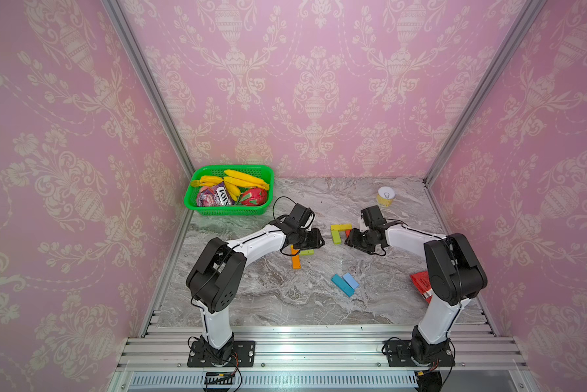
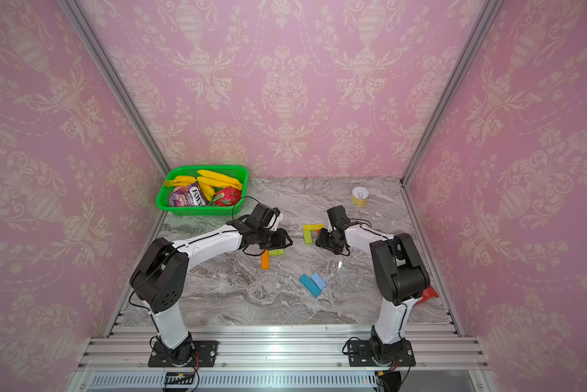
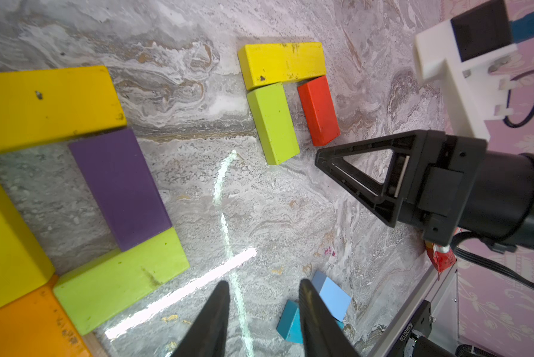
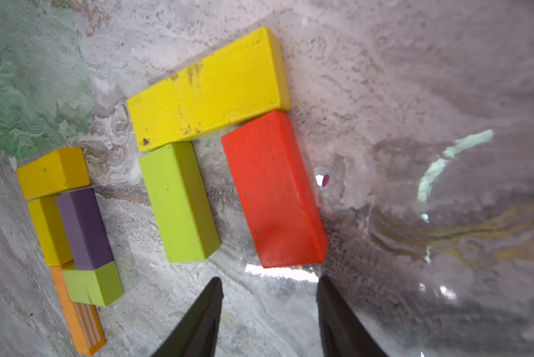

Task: Assemble the letter p with building blocks
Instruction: Adjust the building block at the center of the board.

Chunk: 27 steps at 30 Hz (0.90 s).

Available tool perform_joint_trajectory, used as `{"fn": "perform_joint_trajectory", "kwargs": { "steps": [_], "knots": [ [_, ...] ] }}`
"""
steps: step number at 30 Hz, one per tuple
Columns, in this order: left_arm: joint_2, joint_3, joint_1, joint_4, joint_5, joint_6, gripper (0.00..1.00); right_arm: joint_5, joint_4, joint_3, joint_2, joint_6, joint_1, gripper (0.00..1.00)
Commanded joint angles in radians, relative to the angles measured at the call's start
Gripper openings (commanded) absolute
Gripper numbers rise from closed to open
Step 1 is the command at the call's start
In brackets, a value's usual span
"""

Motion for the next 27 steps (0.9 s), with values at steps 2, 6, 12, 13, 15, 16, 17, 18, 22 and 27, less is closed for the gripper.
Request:
{"fn": "perform_joint_trajectory", "kwargs": {
  "steps": [2, 6, 12, 13, 15, 16, 17, 18, 22, 27],
  "knots": [
    [-0.019, 0.009, 0.008, -0.024, -0.020, 0.021, 0.40, 0.005, 0.000, 0.007, 0.015, 0.041, 0.010, 0.52],
    [-0.022, 0.009, 0.008, -0.024, -0.019, 0.023, 0.40, 0.011, 0.003, -0.001, 0.011, 0.052, 0.024, 0.53],
    [-0.025, 0.006, 0.008, -0.025, -0.017, 0.025, 0.40, 0.019, 0.025, -0.016, 0.013, 0.075, 0.041, 0.53],
    [-0.027, 0.005, 0.008, -0.028, -0.017, 0.027, 0.40, 0.021, 0.025, -0.014, 0.016, 0.076, 0.042, 0.53],
    [-0.029, 0.003, 0.008, -0.029, -0.017, 0.029, 0.40, 0.021, 0.025, -0.011, 0.020, 0.078, 0.045, 0.53],
    [-0.030, 0.003, 0.010, -0.030, -0.017, 0.029, 0.40, 0.022, 0.026, -0.009, 0.021, 0.078, 0.047, 0.53],
    [-0.031, 0.002, 0.009, -0.030, -0.018, 0.030, 0.40, 0.024, 0.024, -0.007, 0.022, 0.078, 0.049, 0.53],
    [-0.032, 0.001, 0.010, -0.030, -0.019, 0.030, 0.40, 0.027, 0.022, -0.005, 0.022, 0.078, 0.049, 0.53],
    [-0.032, 0.000, 0.011, -0.029, -0.019, 0.029, 0.40, 0.044, 0.012, -0.008, 0.019, 0.073, 0.048, 0.53],
    [-0.026, 0.007, 0.011, -0.028, -0.014, 0.028, 0.40, 0.043, 0.011, 0.002, 0.032, 0.070, 0.049, 0.53]
  ]
}}
